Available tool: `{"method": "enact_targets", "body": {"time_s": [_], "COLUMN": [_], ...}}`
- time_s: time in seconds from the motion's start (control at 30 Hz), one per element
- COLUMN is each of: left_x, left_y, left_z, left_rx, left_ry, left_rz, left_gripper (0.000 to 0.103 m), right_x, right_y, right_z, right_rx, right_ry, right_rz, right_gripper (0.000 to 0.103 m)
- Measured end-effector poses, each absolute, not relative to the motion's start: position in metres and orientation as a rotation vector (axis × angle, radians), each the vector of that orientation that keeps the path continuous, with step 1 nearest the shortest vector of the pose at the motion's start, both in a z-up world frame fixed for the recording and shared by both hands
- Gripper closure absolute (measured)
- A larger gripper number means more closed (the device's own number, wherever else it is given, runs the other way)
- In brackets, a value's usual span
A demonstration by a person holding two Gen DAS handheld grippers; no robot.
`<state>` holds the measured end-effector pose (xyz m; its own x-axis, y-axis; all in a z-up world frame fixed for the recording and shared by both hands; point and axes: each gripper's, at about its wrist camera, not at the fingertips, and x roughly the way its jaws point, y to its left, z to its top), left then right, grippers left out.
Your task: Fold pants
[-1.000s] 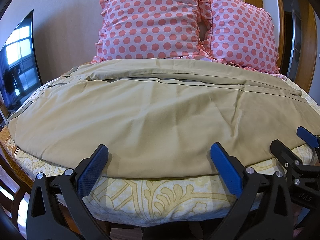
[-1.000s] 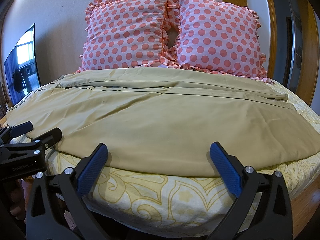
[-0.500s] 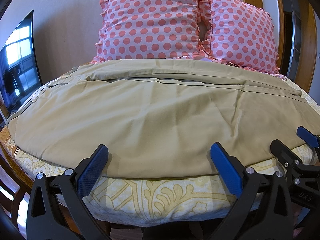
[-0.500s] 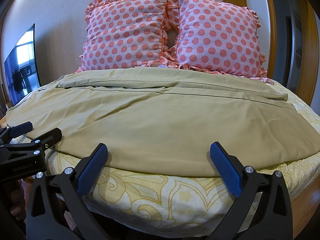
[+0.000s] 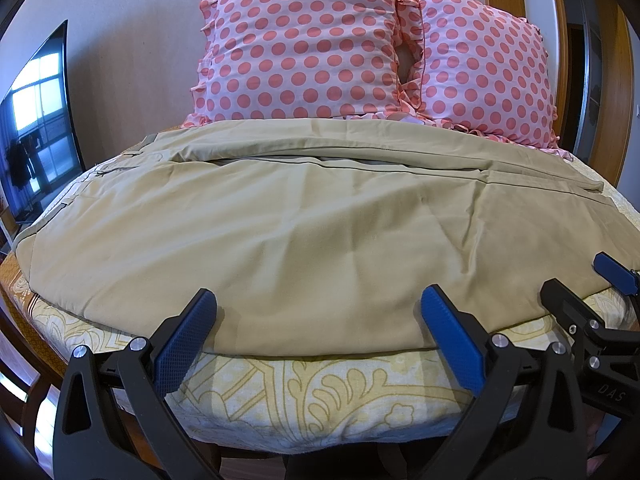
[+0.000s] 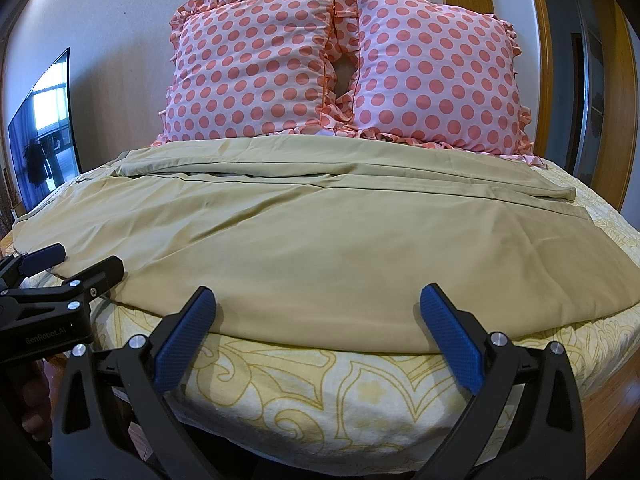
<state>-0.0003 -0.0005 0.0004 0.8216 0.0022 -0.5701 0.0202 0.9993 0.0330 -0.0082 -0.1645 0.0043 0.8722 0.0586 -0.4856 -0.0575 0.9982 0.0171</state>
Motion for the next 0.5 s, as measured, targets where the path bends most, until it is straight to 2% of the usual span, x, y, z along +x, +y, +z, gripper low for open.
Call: {"method": "enact_targets", "body": {"time_s": [0.5], "left_x": [-0.0006], "left_y": [-0.0004], "left_z": [0.0003], "left_rx": [0.038], "left_ry": [0.606], "left_rz": [-0.010], "left_gripper": [0.001], "right_x": [-0.0097], "right_y": [-0.1651], "right_z": [0.0033], "right_rx": [0.002], "right_ry": [0.503], "right_rz": [0.060], "right_gripper": [0.002]}}
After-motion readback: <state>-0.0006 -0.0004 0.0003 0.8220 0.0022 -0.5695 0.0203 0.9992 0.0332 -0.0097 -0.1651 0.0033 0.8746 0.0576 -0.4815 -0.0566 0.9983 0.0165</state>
